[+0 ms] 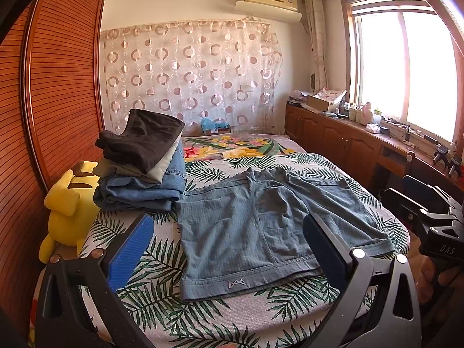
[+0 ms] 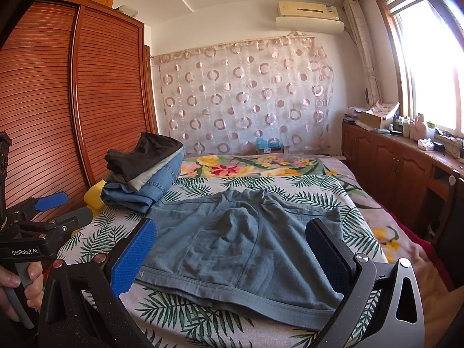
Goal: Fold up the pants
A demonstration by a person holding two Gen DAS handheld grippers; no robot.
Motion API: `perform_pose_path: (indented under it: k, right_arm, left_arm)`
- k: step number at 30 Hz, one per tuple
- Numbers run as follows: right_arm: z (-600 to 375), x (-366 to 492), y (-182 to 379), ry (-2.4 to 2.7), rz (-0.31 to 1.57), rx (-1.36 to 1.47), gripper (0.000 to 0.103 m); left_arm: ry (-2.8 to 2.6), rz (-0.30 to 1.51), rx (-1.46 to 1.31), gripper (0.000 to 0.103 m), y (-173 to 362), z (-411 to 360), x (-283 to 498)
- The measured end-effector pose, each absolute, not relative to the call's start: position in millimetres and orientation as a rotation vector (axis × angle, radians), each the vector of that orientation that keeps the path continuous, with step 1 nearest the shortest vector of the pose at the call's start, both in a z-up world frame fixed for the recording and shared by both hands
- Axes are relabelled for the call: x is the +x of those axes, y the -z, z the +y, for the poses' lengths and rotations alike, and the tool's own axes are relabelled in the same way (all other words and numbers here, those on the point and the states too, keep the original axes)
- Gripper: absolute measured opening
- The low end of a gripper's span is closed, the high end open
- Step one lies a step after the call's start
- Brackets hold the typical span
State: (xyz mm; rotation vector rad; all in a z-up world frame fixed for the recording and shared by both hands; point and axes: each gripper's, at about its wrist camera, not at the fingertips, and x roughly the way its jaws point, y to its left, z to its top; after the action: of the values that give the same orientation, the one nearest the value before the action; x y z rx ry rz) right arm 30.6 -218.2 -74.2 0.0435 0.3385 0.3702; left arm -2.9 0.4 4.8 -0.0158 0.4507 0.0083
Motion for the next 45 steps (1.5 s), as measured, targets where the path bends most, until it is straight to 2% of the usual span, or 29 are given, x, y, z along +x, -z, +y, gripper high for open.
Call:
perform_pose_path:
  k: [45]
  right_arm:
    - [-219.3,28.8,74.2,-0.37,0.338,0.051,0.103]
  left_arm:
    - [-0.011,0.44,-0.016,0.103,-6.7,0.3,-7.7]
